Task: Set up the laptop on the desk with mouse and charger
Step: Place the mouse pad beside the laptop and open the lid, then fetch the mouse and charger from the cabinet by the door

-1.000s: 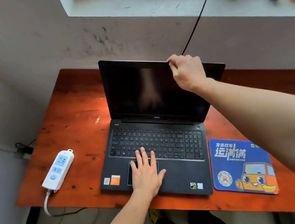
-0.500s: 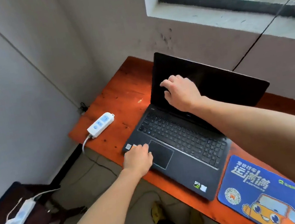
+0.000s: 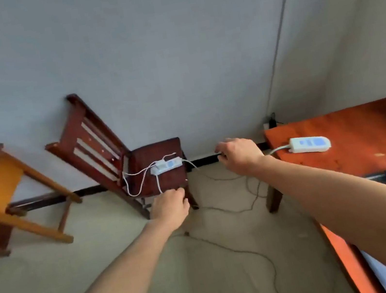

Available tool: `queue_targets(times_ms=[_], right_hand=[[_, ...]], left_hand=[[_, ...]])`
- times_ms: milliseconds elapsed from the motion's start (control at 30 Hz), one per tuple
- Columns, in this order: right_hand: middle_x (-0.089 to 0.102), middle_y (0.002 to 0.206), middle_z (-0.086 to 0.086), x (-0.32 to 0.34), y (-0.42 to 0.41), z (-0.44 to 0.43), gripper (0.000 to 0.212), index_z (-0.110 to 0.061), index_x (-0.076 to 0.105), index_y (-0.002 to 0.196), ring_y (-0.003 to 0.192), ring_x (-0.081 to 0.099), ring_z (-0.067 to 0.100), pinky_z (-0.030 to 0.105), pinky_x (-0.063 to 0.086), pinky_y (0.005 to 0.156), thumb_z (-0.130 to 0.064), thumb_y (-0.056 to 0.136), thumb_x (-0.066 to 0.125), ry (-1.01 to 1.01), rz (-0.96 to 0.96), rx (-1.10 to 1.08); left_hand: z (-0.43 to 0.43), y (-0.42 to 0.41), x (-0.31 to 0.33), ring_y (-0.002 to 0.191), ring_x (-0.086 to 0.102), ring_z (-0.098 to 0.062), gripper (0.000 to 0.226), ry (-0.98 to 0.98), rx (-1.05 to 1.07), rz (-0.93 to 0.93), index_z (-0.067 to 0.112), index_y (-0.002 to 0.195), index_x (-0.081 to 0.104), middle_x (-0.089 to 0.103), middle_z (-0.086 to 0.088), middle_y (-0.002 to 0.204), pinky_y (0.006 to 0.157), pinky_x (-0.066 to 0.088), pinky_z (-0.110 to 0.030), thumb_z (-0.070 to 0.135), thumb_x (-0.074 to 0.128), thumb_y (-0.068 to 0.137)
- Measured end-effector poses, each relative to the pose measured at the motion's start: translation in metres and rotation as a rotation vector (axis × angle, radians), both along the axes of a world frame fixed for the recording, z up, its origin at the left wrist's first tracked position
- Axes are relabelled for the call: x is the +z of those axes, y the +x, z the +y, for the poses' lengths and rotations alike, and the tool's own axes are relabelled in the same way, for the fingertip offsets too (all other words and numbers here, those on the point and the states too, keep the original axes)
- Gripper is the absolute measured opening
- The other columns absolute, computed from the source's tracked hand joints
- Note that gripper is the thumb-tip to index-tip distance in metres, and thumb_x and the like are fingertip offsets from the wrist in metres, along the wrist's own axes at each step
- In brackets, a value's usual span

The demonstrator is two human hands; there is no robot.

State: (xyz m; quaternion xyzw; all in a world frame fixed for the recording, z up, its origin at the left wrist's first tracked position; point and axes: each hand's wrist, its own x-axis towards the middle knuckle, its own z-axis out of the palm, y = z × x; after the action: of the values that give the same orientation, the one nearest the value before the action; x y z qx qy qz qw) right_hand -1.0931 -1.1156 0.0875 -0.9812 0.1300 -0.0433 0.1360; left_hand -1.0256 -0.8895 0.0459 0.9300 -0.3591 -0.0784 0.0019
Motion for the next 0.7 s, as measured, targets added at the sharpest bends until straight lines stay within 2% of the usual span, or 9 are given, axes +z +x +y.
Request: queue_targets(times_ms=[233, 333, 533, 700], right_hand=[[0.065, 0.111, 0.003, 0.003, 0.164, 0.199, 0.028, -0.023, 0.062, 0.115, 0.100, 0.063, 0.031, 0.038, 0.051, 0.079, -0.033, 0.093, 0.046, 0.016, 0.039, 0.318], [0.065, 0.114, 0.003, 0.003, 0.210, 0.271, 0.030, -0.024, 0.061, 0.116, 0.102, 0.062, 0.031, 0.038, 0.051, 0.080, -0.035, 0.093, 0.046, -0.001, 0.069, 0.441], [0.065, 0.120, 0.002, -0.006, 0.319, 0.415, 0.033, -0.026, 0.058, 0.124, 0.108, 0.061, 0.028, 0.036, 0.049, 0.084, -0.034, 0.094, 0.046, -0.048, 0.096, 0.712], [0.066, 0.118, -0.001, -0.025, 0.435, 0.540, 0.031, -0.028, 0.060, 0.121, 0.108, 0.062, 0.025, 0.035, 0.049, 0.083, -0.033, 0.093, 0.048, -0.044, 0.105, 0.876]], left_hand=[[0.210, 0.103, 0.014, 0.084, 0.063, -0.026, 0.015, 0.003, 0.341, 0.008, 0.018, 0.086, 0.056, 0.066, -0.003, 0.088, 0.064, 0.043, -0.031, 0.029, 0.048, 0.091], [0.285, 0.131, 0.021, 0.081, 0.062, -0.022, 0.016, -0.006, 0.454, 0.000, 0.017, 0.092, 0.059, 0.066, -0.002, 0.089, 0.065, 0.049, -0.032, 0.029, 0.048, 0.092], [0.419, 0.179, 0.014, 0.083, 0.063, -0.023, 0.018, -0.041, 0.705, -0.011, 0.018, 0.096, 0.059, 0.067, -0.003, 0.091, 0.061, 0.039, -0.029, 0.032, 0.048, 0.092], [0.529, 0.255, 0.006, 0.085, 0.063, -0.027, 0.020, -0.074, 0.881, -0.006, 0.015, 0.096, 0.059, 0.067, -0.007, 0.092, 0.063, 0.040, -0.030, 0.030, 0.046, 0.090]])
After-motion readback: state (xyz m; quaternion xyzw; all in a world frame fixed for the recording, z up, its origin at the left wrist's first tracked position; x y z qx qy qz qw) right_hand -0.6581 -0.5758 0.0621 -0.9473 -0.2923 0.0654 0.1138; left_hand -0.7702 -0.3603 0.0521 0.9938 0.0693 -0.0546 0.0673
